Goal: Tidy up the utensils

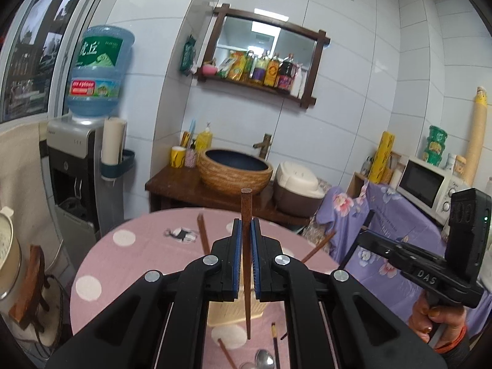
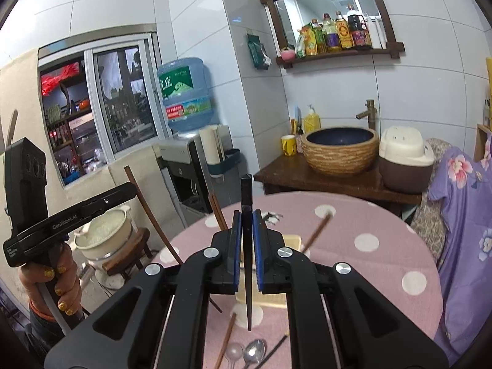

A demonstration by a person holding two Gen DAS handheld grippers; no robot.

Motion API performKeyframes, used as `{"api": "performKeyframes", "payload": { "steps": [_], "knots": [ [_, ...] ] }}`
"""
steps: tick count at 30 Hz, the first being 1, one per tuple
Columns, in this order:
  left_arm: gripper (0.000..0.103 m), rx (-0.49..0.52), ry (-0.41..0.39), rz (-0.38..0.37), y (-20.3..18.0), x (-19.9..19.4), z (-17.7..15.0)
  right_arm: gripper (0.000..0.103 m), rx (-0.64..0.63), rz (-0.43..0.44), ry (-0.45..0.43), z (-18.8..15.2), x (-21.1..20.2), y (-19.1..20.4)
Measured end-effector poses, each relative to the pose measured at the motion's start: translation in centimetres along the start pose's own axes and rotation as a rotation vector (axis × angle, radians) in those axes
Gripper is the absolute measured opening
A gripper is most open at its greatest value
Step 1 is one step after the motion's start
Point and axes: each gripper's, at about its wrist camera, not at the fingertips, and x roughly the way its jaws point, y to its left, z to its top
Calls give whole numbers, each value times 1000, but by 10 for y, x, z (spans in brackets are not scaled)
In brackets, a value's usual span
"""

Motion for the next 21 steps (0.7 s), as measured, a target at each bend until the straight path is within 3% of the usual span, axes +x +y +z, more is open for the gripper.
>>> {"api": "performKeyframes", "payload": {
  "steps": [5, 10, 15, 21],
  "knots": [
    [4, -29, -52, 29, 0, 11, 44, 8, -15, -40, -77, 47, 7, 10],
    [1, -61, -71, 78, 8, 41, 60, 8, -55, -106, -125, 66, 28, 19],
    [2, -108, -34, 103, 23, 71, 44, 8, -66, -176, -93, 48, 72, 12],
    [1, -175, 27, 149, 62, 85, -9, 8, -42, -194, -3, 12, 112, -1]
  ]
}}
